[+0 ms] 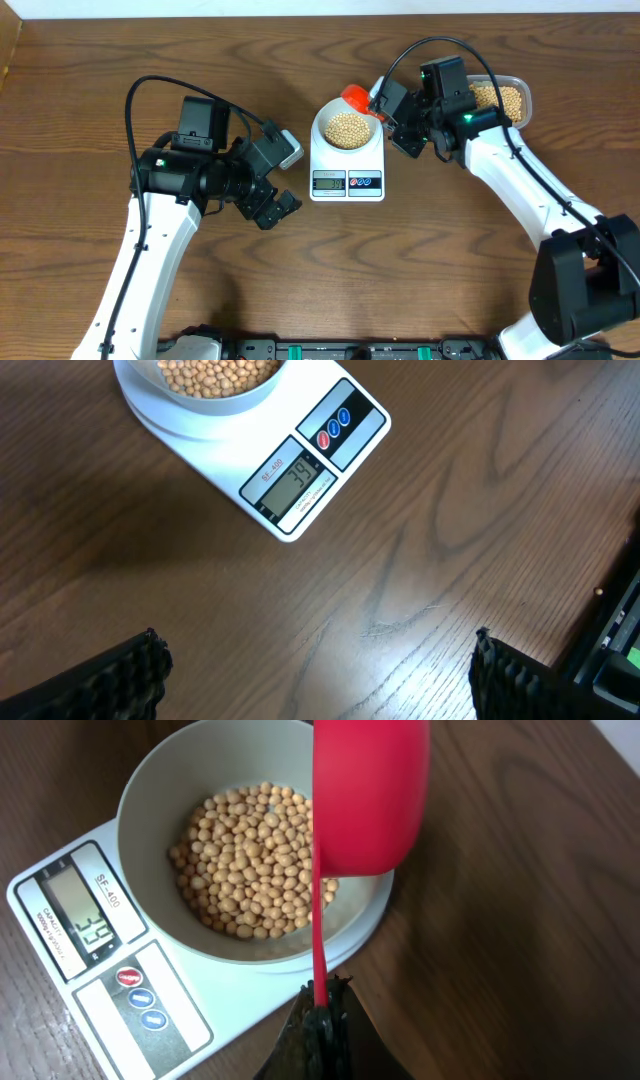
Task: Scoop item into bowl and weigh 50g on scale
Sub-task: 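Tip the red scoop to pour soybeans into the white bowl, then carry the empty red scoop right back to the soybean tub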
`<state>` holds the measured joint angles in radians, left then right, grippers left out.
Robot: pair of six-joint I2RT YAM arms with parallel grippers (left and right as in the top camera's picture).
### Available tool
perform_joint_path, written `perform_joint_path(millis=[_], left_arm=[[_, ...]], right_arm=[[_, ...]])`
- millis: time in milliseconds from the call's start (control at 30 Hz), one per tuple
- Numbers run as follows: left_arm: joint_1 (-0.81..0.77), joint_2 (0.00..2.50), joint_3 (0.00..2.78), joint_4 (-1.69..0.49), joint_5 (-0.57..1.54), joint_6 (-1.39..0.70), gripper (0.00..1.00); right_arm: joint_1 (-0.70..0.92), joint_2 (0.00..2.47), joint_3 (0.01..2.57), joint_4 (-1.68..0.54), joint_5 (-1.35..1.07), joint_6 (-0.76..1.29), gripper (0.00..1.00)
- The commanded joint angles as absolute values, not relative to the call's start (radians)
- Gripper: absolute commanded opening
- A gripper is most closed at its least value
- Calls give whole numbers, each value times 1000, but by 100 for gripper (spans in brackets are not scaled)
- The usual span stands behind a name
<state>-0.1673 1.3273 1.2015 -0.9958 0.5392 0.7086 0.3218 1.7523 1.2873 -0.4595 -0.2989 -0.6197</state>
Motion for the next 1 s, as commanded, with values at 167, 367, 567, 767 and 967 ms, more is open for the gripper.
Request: perform_joint_path(millis=[167, 367, 567, 767, 967], left_arm=[[-163, 1313, 1215, -1002, 530, 722, 98], [-163, 1313, 1215, -1002, 530, 722, 98], [-163, 1313, 1215, -1002, 530, 722, 98], [-163, 1313, 1215, -1002, 530, 722, 98], [-163, 1313, 1215, -1002, 530, 722, 98]], right_arm=[[176, 1594, 1289, -462, -286, -498, 1], [16, 1585, 1288, -554, -286, -464, 1], [-99, 1590, 1288, -642, -195, -464, 1], [-181, 1592, 1267, -647, -193, -464, 1], [-190, 1633, 1232, -648, -215, -423, 1]])
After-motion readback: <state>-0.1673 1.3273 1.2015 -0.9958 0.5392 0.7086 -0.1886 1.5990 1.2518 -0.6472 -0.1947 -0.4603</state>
